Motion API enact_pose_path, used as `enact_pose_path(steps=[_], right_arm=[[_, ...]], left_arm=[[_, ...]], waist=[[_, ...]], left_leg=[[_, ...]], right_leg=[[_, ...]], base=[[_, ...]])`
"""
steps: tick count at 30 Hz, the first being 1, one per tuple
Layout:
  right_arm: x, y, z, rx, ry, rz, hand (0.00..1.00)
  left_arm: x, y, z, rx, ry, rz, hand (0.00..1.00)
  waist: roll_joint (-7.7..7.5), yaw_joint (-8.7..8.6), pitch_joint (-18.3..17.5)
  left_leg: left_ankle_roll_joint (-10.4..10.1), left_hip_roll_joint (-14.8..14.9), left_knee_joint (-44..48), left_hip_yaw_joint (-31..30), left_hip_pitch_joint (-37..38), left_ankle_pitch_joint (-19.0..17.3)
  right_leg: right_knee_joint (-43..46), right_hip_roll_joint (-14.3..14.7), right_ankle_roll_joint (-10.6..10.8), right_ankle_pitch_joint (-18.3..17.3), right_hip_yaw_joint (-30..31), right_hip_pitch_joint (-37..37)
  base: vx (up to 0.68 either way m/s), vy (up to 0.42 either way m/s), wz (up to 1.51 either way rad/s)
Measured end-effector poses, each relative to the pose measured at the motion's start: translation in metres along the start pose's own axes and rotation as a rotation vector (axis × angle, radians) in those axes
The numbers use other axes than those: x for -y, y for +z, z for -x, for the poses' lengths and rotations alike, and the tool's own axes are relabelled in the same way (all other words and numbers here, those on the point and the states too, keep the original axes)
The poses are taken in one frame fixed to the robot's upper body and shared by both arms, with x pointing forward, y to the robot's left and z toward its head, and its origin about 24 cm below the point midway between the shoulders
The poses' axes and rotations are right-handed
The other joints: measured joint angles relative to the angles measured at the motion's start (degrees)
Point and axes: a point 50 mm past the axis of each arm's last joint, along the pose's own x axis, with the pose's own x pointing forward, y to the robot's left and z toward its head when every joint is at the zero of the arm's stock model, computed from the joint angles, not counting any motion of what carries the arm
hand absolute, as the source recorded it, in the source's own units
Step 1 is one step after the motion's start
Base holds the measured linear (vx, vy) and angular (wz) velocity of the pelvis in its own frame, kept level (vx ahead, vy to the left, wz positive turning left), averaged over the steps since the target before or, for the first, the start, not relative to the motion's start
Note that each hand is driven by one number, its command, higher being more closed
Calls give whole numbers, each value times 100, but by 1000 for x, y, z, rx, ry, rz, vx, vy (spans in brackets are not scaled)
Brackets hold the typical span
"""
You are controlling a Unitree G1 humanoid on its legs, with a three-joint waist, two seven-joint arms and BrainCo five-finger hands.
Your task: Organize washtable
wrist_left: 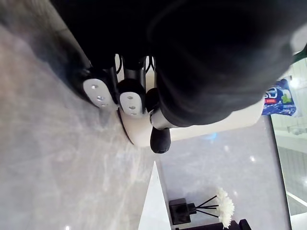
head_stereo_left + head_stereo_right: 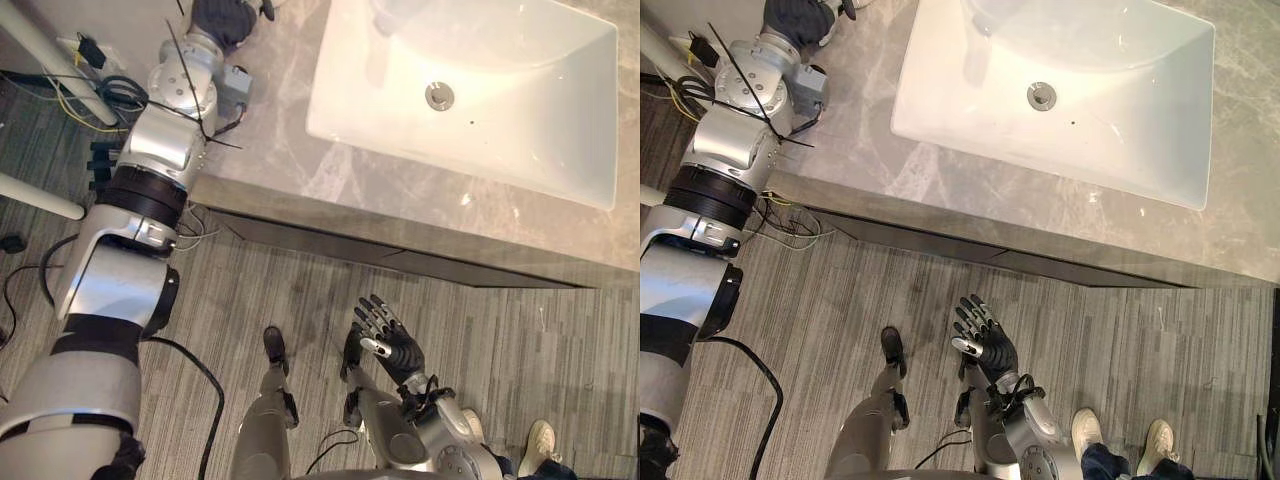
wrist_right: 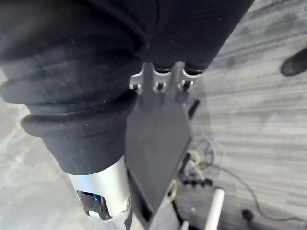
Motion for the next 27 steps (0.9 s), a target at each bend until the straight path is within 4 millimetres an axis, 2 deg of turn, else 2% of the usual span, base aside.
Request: enact_pose_path(steps=[3, 19, 23, 27], right_arm=[[-1, 0, 0, -1, 2, 0, 0], [0, 0, 0, -1, 4, 5, 0], [2, 2, 1, 2, -3, 12, 0], [3, 2, 1, 3, -4, 11, 0]], left_arm=[[-1, 5, -2, 16, 5, 0, 100], [-2, 18, -5, 77, 25, 3, 100], [-4, 34, -10, 116, 28, 1, 100], [-4, 40, -12, 129, 22, -13, 100]], waist=[[-50, 1, 52], [-49, -3, 224], [-48, 0, 292], [-46, -5, 321]], left_leg=[[0, -2, 0, 0, 1, 0], [-1, -2, -2, 1, -32, -1], [10, -7, -2, -27, -147, 7], [10, -16, -1, -29, -152, 7]], right_leg=[[0, -2, 0, 0, -1, 1], [0, -4, 1, 0, -2, -31], [0, -5, 6, 11, -22, -132], [0, -13, 7, 10, -28, -135]], base=[[0, 0, 0], [0, 0, 0], [6, 15, 2], [35, 29, 2]])
